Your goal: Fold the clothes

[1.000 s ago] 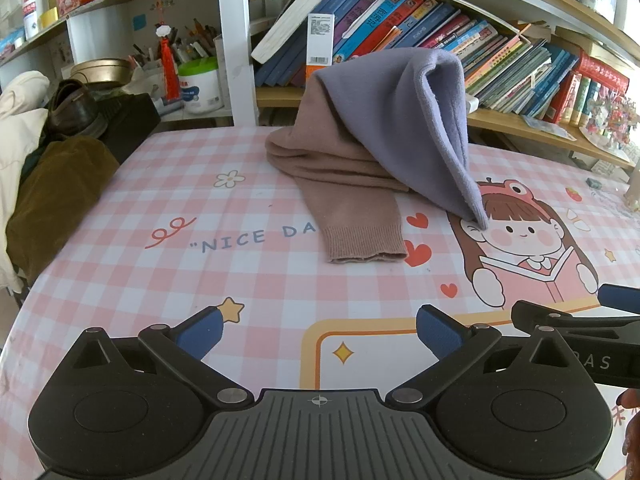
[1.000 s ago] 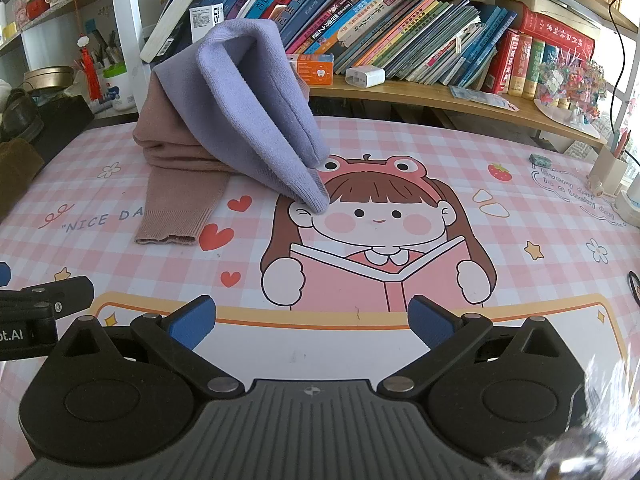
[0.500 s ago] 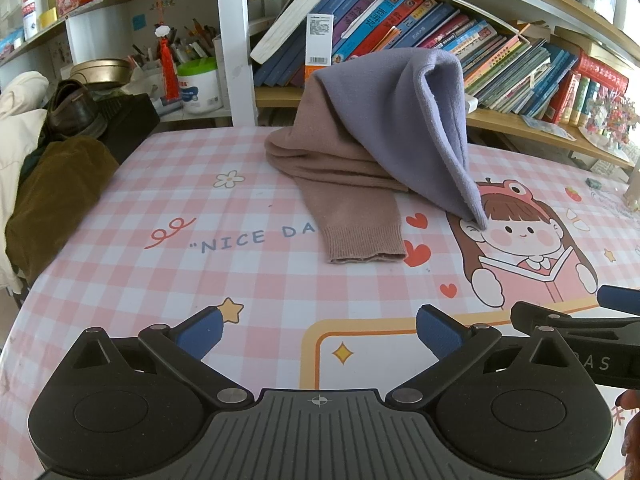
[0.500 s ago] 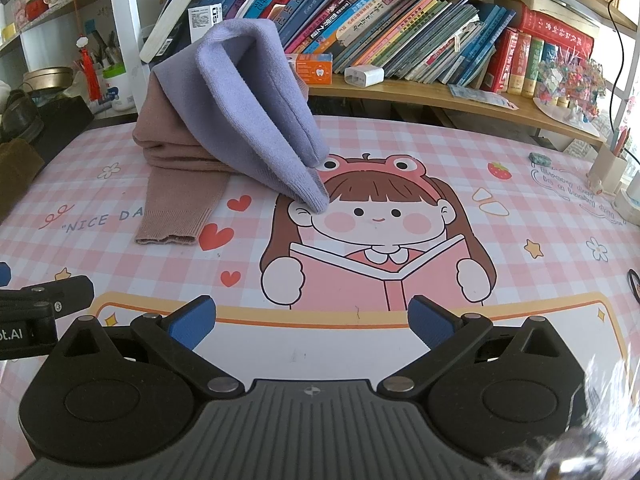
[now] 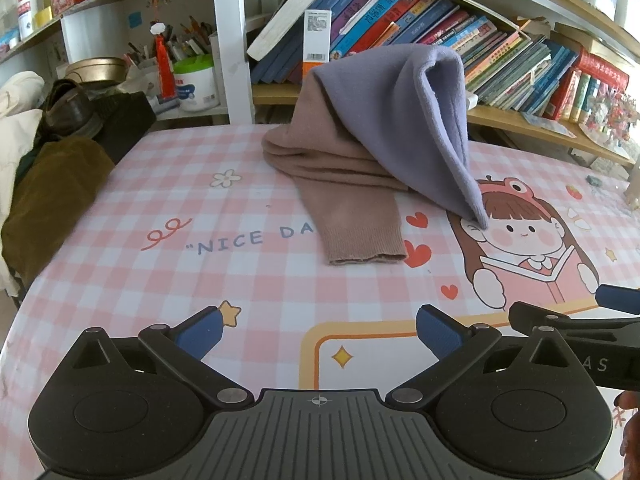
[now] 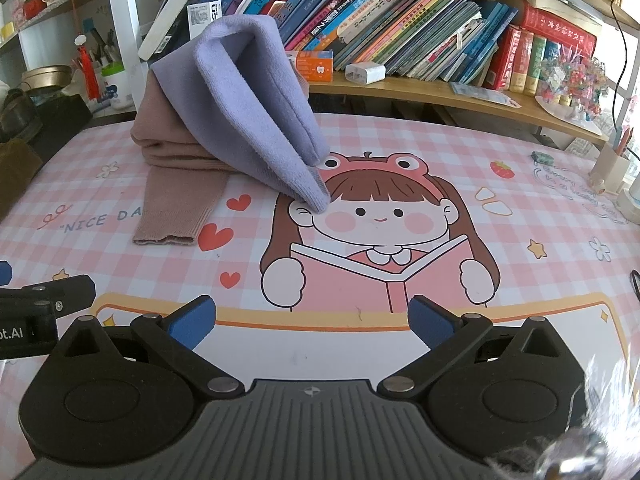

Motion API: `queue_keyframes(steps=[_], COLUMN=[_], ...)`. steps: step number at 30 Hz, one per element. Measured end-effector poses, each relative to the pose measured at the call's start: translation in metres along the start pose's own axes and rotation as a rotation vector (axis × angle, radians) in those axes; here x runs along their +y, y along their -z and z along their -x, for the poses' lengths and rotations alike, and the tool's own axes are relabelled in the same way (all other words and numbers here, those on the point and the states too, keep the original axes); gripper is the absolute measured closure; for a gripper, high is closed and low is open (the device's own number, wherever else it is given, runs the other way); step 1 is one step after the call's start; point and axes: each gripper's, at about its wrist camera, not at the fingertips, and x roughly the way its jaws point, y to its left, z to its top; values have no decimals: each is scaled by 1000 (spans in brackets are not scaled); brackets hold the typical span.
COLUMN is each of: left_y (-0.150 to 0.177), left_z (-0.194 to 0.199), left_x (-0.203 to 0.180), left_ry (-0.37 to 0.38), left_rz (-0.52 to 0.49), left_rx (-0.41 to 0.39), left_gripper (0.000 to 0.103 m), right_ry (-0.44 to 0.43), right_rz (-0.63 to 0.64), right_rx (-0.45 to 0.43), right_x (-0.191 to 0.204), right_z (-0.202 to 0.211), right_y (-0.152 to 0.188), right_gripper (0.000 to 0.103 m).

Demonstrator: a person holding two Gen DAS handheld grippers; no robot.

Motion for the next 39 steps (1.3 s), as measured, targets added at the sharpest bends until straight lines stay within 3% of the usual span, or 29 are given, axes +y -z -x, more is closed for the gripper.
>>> queue_keyframes(steps=[14,23,26,31,39], left_y=[-4,-12,-17,-29,-46], left_z=[-6,-8,-7,-6,-15], left_x=[-3,0,2,-1,-2], left_ry=[-9,-18,0,18,38], left_rz=[-25,-49,-51,-67,-77], left_rx=[-1,-67,-125,-217,-212], left_gripper=[0,0,0,0,0], right_ry=[-23,-29,-49,-137,-292], right_rz=[-59,-120,-160,-262,-430], right_rx=[27,39,33,9,-54], right_x=[-10,-22,-28,-43,-62], right_z=[-9,-17,-19,-21,-27], right_y=[-1,-7,-12,-26,-59], right_gripper=[0,0,0,0,1])
